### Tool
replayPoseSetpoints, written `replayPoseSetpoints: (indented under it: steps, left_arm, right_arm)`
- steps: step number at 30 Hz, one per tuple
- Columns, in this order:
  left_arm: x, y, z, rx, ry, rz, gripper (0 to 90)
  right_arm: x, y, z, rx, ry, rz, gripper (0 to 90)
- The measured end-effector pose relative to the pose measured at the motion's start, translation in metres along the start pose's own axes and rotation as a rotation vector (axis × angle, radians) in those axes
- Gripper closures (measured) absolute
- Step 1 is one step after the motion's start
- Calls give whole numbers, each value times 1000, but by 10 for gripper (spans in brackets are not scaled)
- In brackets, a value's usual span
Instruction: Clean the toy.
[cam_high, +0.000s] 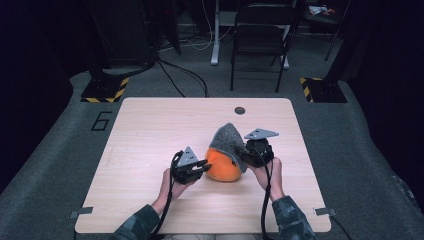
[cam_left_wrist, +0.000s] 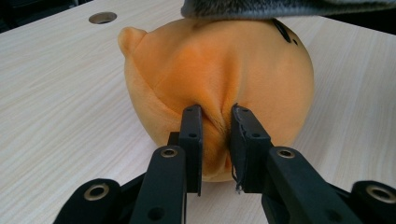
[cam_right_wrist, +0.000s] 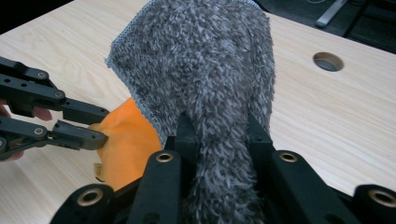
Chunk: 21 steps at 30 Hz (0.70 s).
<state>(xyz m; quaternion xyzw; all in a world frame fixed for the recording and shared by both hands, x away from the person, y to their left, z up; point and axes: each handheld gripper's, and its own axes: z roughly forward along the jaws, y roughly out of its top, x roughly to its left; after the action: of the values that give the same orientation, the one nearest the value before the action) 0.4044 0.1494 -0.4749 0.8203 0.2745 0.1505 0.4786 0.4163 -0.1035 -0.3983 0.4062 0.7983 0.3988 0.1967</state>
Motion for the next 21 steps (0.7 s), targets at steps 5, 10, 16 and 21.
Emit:
replayPoseSetpoints:
  steps: [5,10,16,21]
  left_arm:
    - [-1,0,0,7,3,9,757]
    - [1,-3,0,9,9,2,673]
    - [9,-11,5,34,-1,-64,423]
    - [-1,-9,6,25,11,-26,601]
  right_arm:
    - [4,-5,23,82,-16,-10,733]
    - [0,-15,40,127,-18,-8,736]
    - [-2,-17,44,141,-38,-31,736]
    - [-3,-17,45,137,-28,-40,728]
